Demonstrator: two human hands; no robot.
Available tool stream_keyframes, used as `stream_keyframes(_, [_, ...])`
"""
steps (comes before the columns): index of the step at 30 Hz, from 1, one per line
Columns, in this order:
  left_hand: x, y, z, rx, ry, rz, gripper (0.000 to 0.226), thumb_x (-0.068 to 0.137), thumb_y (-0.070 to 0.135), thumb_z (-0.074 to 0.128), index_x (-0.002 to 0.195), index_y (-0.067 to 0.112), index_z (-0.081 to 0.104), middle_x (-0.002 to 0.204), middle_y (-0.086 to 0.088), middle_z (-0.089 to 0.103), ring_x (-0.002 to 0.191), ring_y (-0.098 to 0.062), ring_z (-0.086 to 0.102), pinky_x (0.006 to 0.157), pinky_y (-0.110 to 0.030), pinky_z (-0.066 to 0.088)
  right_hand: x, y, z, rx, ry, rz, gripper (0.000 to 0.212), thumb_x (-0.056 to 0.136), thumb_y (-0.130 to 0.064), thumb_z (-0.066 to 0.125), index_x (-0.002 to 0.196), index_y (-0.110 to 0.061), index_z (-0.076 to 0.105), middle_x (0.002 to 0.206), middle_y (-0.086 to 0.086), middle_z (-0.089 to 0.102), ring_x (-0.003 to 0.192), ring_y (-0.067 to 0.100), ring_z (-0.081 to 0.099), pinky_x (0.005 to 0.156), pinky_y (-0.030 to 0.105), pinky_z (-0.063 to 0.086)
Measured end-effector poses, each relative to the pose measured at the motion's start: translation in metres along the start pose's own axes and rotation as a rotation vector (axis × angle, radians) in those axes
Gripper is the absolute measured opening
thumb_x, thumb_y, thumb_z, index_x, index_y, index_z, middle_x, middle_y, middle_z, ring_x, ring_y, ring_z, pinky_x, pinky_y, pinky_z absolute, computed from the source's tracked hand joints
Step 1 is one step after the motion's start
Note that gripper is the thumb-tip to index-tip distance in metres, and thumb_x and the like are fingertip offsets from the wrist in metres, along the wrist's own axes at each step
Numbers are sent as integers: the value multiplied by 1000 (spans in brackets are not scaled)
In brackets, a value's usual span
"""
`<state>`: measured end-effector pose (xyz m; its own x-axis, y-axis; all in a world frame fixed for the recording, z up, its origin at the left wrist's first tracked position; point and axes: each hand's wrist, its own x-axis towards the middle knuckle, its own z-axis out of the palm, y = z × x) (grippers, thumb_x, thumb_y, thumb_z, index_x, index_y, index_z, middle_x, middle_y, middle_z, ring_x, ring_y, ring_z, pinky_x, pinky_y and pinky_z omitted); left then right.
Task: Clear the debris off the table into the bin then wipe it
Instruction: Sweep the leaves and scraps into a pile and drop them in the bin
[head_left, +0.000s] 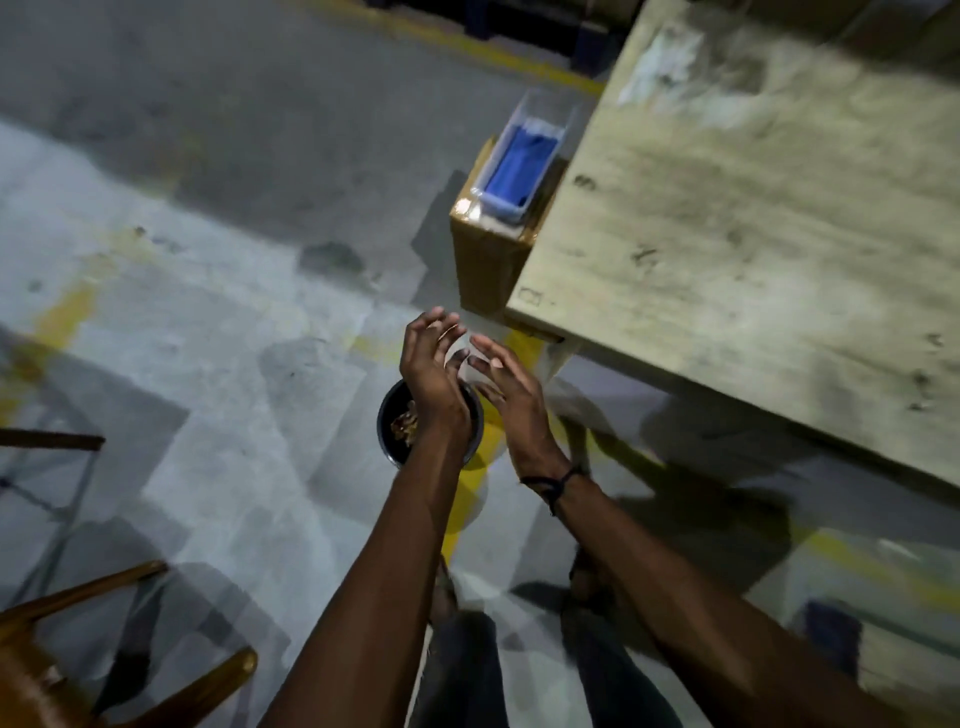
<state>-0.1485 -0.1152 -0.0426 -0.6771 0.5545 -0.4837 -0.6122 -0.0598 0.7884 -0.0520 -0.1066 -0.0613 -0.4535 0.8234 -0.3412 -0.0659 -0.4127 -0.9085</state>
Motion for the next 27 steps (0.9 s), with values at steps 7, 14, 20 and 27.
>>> stream_keyframes(7, [-71, -17, 131, 137, -317, 85, 14, 97, 6, 58, 100, 14, 69, 106, -7, 74, 101, -20, 70, 78, -27, 54, -21, -100, -109, -3, 168, -175, 42, 103, -28, 50, 141, -14, 61, 148, 4, 61, 137, 22, 58, 115, 44, 45])
stream_keyframes(14, [-103, -87, 217, 309, -455, 91, 14, 99, 5, 59, 106, 10, 70, 109, -3, 76, 103, -18, 71, 83, -32, 52, -27, -126, -225, -1, 367, -229, 42, 104, -28, 50, 142, -17, 62, 147, -4, 61, 133, 10, 59, 108, 28, 46])
stream_keyframes(20, [-113, -151, 259, 630, -645, 247, 21, 99, 3, 62, 117, 11, 69, 121, 4, 73, 115, -11, 67, 98, -41, 56, -40, -125, -324, -150, 605, -309, 48, 98, -24, 51, 144, -16, 59, 147, -5, 60, 134, 9, 57, 107, 25, 48])
stream_keyframes(27, [-134, -225, 291, 1079, -1074, 462, 88, 82, 42, 86, 157, 29, 41, 163, 9, 39, 149, -11, 39, 120, -35, 38, -44, -112, -437, -524, 914, -420, 51, 92, -3, 47, 141, -10, 61, 145, 2, 63, 137, 15, 56, 114, 35, 47])
